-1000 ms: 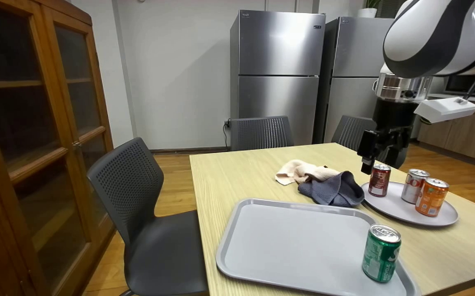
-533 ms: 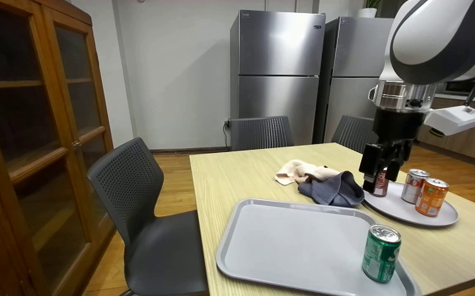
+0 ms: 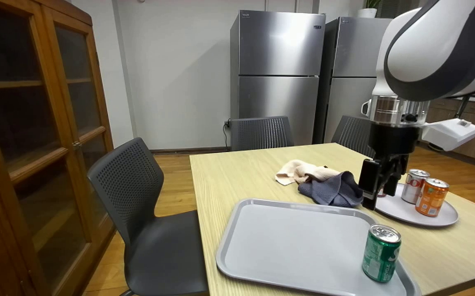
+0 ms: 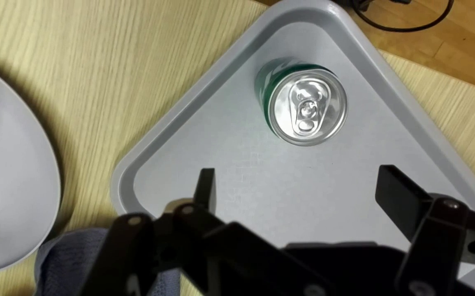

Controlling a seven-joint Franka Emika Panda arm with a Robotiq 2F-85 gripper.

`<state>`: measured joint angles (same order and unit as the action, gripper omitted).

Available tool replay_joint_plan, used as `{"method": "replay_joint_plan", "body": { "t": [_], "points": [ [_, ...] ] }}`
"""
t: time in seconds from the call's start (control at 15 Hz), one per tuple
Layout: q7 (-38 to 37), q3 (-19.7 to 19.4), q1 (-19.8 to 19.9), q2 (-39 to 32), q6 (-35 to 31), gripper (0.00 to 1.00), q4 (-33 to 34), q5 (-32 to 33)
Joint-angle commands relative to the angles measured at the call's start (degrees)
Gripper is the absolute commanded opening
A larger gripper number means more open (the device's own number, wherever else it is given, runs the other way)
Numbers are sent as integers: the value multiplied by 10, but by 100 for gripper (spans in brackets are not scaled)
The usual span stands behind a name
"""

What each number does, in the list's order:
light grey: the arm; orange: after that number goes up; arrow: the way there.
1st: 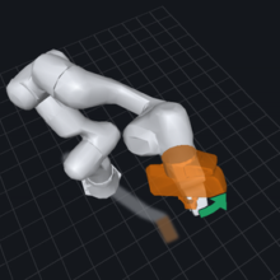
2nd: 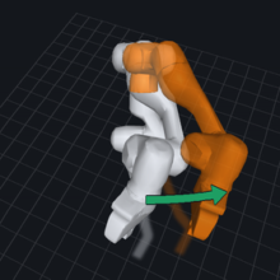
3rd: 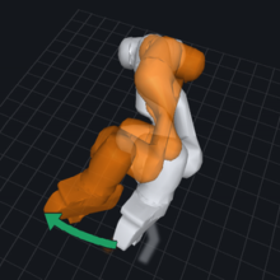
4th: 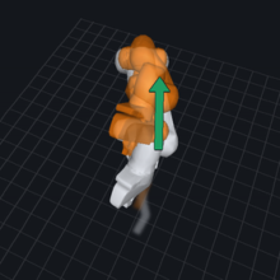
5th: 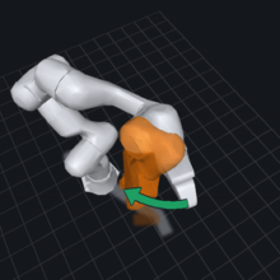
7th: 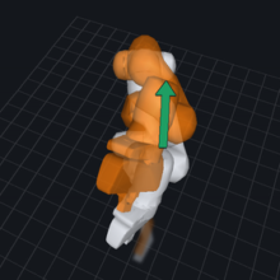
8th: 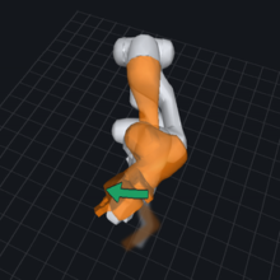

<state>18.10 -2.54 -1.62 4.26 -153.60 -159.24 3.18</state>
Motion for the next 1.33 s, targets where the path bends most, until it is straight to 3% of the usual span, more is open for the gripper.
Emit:
{"method": "replay_joint_plan", "body": {
  "t": [0.0,0.53,1.27],
  "points": [
    [-8,15,-1,-36,-22,100,0,18],
    [-22,21,2,-103,-60,100,1,58],
    [-3,23,7,-108,-45,100,2,48]
  ]
}}
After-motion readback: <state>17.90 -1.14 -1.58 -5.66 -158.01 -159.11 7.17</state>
